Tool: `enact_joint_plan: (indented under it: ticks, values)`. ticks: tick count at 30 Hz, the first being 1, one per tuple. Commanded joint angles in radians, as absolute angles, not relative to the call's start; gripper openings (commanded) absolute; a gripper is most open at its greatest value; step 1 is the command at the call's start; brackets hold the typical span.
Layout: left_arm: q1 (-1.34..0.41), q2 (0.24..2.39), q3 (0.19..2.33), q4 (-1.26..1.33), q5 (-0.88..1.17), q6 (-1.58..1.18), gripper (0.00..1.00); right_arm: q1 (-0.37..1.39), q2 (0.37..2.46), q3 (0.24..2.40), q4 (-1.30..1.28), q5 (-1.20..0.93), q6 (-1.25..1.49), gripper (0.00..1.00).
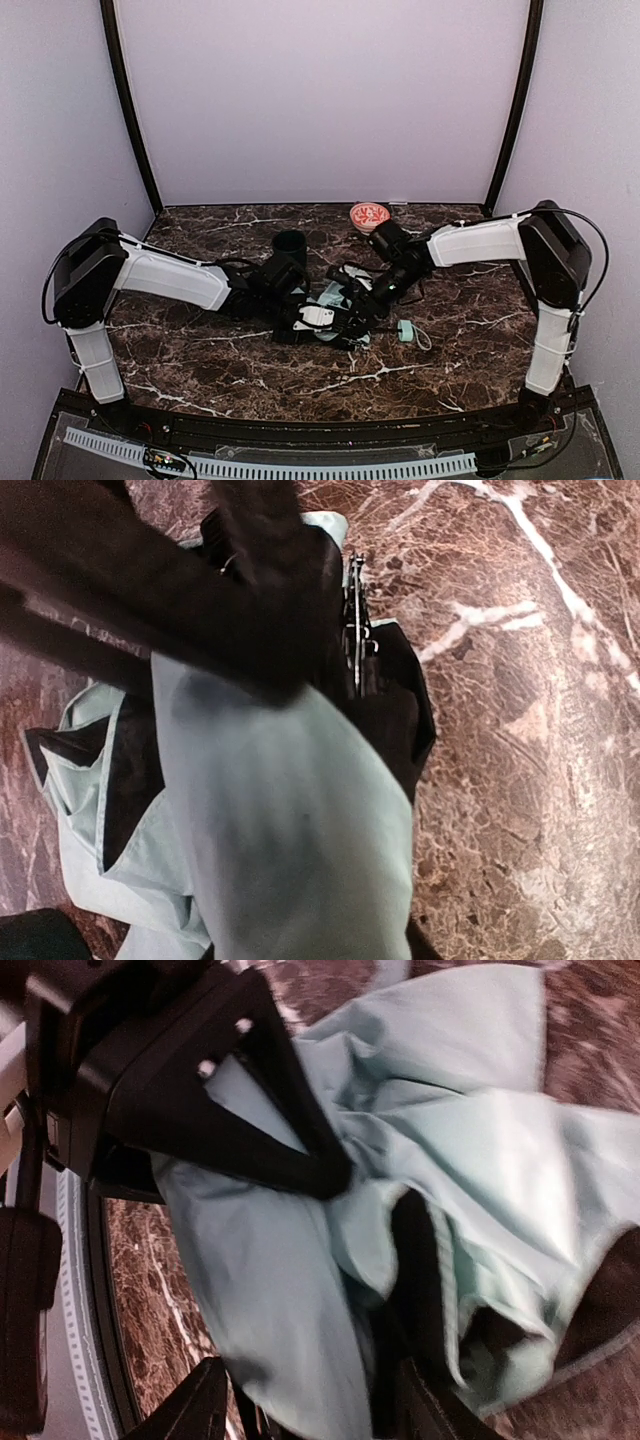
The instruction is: Put away the umbrella
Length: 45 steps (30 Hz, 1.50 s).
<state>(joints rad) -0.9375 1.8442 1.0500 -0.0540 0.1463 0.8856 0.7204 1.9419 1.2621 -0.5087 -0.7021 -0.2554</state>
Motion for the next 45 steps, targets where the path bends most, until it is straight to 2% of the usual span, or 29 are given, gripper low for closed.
enact_joint_plan:
  ticks: [1, 8, 13, 16, 20, 23, 28, 35, 39, 41, 43, 45]
  values:
    - [-0.923, 1.927, 1.109, -0.367, 0.313, 0.796, 0.06, 0.659, 1.775, 1.196, -0.435, -0.546, -0.202, 0.6]
    - [-0.866, 2.085, 1.321, -0.613, 0.475, 0.717, 0.02, 0.679, 1.504, 1.004, -0.328, -0.377, -0.186, 0.61]
    - [-0.832, 2.151, 1.4, -0.707, 0.577, 0.676, 0.01, 0.849, 1.278, 0.757, -0.056, -0.181, -0.305, 0.61]
    - [-0.824, 2.176, 1.428, -0.736, 0.602, 0.66, 0.01, 0.95, 1.236, 0.654, 0.088, -0.099, -0.332, 0.63]
    - [-0.823, 2.178, 1.432, -0.736, 0.609, 0.662, 0.01, 1.05, 1.342, 0.681, 0.147, 0.066, -0.41, 0.66]
    - [-0.822, 2.178, 1.433, -0.736, 0.597, 0.668, 0.01, 1.06, 1.459, 0.724, 0.17, 0.13, -0.475, 0.7]
    - [-0.821, 2.178, 1.429, -0.735, 0.585, 0.673, 0.01, 1.06, 1.569, 0.76, 0.194, 0.116, -0.591, 0.79]
    - [-0.818, 2.178, 1.432, -0.736, 0.608, 0.686, 0.01, 1.06, 1.707, 0.8, 0.18, 0.116, -0.639, 0.78]
    - [-0.816, 2.178, 1.434, -0.742, 0.623, 0.697, 0.01, 1.058, 1.762, 0.826, 0.155, 0.149, -0.642, 0.75]
    - [-0.816, 2.177, 1.434, -0.743, 0.632, 0.703, 0.01, 1.057, 1.785, 0.84, 0.14, 0.152, -0.637, 0.69]
    - [-0.816, 2.177, 1.438, -0.742, 0.637, 0.703, 0.02, 1.055, 1.797, 0.855, 0.123, 0.155, -0.616, 0.5]
    - [-0.81, 2.17, 1.442, -0.738, 0.643, 0.695, 0.08, 1.054, 1.789, 0.859, 0.113, 0.159, -0.597, 0.29]
